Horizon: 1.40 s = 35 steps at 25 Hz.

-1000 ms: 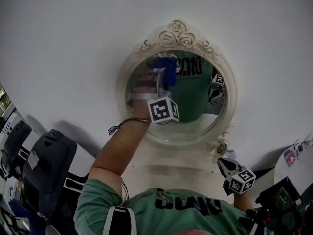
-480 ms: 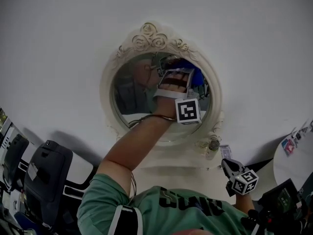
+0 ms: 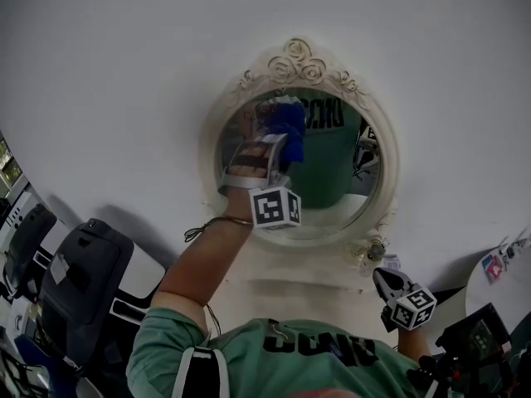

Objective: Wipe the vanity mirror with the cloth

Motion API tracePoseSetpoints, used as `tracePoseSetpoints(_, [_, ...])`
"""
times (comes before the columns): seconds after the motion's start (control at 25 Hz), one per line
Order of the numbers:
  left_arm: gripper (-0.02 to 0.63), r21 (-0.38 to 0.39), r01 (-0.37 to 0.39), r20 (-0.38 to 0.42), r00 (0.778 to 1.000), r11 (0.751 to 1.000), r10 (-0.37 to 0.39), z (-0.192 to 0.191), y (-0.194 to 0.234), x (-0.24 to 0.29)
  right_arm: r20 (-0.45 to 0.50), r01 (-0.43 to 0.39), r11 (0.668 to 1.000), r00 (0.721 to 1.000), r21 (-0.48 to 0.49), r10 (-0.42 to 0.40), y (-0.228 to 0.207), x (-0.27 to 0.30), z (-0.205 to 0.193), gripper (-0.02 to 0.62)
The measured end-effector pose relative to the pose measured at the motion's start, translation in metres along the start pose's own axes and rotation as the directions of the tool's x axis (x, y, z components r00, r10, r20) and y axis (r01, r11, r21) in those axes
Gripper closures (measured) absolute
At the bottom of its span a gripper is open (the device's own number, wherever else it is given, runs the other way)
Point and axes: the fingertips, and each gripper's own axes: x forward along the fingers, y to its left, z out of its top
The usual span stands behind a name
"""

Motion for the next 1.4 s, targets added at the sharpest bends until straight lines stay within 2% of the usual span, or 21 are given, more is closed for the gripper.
tracePoseSetpoints(0.08, [0.512, -0.012, -0.008, -0.097, 0.995, 1.000, 0.007, -0.055, 0.005, -0.013, -0.009, -0.013, 1.000, 1.000, -0.006, 0.013, 0.006, 0.006, 0.001, 0.583])
tracePoseSetpoints(0.16, [0.512, 0.013, 0.005, -0.196, 0.981, 1.000, -0.002, -0.104, 0.002, -0.022, -0.019, -0.027, 1.000, 0.999, -0.013, 0.026, 0.012, 0.012, 0.002, 0.583])
tracePoseSetpoints(0.28, [0.512, 0.052, 0.030, -0.280, 0.960, 0.998, -0.015, -0.149, -0.006, -0.027, -0.029, -0.042, 0.999, 0.999, -0.030, 0.041, 0.020, 0.020, 0.005, 0.583])
tracePoseSetpoints(0.48, [0.514, 0.095, 0.065, -0.307, 0.951, 0.993, -0.033, -0.170, -0.023, -0.017, -0.034, -0.037, 0.999, 0.999, -0.038, 0.036, 0.025, 0.021, 0.007, 0.583])
tracePoseSetpoints(0.76, [0.512, 0.057, 0.074, -0.316, 0.947, 0.996, -0.053, -0.170, -0.029, -0.008, -0.043, -0.006, 0.999, 0.999, -0.034, 0.004, 0.018, 0.011, 0.004, 0.583])
tracePoseSetpoints(0.88, [0.512, 0.056, 0.069, -0.289, 0.956, 0.996, -0.050, -0.153, -0.027, -0.003, -0.043, 0.008, 0.999, 0.999, -0.031, -0.009, 0.012, 0.006, 0.002, 0.583])
tracePoseSetpoints(1.0, [0.512, 0.069, 0.069, -0.224, 0.973, 0.995, -0.052, -0.113, -0.031, 0.007, -0.040, 0.014, 0.999, 0.999, -0.030, -0.015, 0.010, 0.003, 0.001, 0.583])
tracePoseSetpoints(1.2, [0.512, 0.127, 0.090, -0.076, 0.994, 0.988, -0.081, -0.012, -0.047, 0.037, -0.036, 0.035, 0.999, 0.999, -0.022, -0.036, 0.002, -0.007, -0.003, 0.583])
tracePoseSetpoints(1.4, [0.512, 0.165, 0.100, 0.064, 0.992, 0.981, -0.112, 0.095, -0.063, 0.062, -0.027, 0.083, 0.997, 0.996, 0.006, -0.083, -0.013, -0.029, -0.012, 0.583])
